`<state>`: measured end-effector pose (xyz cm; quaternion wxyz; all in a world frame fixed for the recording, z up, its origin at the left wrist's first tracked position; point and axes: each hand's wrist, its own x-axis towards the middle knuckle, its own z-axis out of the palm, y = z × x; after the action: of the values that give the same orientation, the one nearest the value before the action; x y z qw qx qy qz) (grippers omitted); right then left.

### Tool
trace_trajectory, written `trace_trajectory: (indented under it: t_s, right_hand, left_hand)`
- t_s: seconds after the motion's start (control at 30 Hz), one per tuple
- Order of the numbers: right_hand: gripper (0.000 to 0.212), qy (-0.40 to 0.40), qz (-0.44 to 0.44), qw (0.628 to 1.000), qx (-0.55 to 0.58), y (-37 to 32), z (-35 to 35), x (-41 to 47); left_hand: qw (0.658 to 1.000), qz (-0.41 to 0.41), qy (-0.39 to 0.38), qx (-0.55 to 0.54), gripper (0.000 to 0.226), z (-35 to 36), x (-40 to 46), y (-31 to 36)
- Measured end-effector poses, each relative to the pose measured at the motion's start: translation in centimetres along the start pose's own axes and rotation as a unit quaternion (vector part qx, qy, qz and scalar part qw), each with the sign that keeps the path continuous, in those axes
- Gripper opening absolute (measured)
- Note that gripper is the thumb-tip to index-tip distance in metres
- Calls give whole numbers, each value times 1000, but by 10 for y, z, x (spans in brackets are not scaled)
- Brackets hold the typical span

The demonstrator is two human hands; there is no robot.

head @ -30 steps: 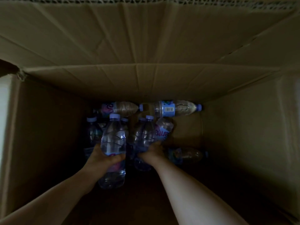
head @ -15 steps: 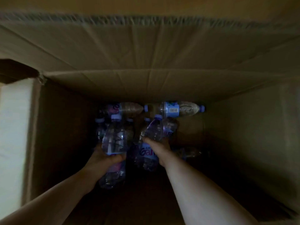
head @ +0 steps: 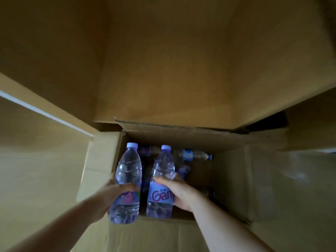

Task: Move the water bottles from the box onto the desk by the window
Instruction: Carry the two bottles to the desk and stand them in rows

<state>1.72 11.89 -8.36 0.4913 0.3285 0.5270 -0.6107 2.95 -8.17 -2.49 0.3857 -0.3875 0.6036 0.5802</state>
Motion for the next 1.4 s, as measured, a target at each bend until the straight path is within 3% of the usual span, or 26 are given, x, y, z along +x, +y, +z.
trace_trajectory:
  t_s: [0.13,0.27,0.33,0.57,0.73,0.97,1.4]
  right_hand:
    - [28,8,-75,995,-59,-17,48,-63]
    - [58,27,-111,989,-99,-20,92,-117]
    - [56,20,-126,985,-112,-19,110,-144]
    - [54,-32,-182,955,-234,-16,187,-241]
    - [61,-76,-210,913,-342,-4,263,-283]
    - [59,-135,-266,842,-449,27,419,-304]
    - [62,-197,-339,792,-467,101,706,-339]
  left_hand:
    - [998,16,41,-37,81,-6,-63,2]
    - [989,68,107,-79,57,-11,-123,-6]
    - [980,94,143,-100,47,-18,-154,-8]
    - [940,124,267,-170,69,-59,-274,-37]
    - [907,127,344,-205,67,-104,-341,-79]
    - [864,115,438,-218,62,-218,-409,-141]
    - [802,137,520,-260,67,-461,-519,-229]
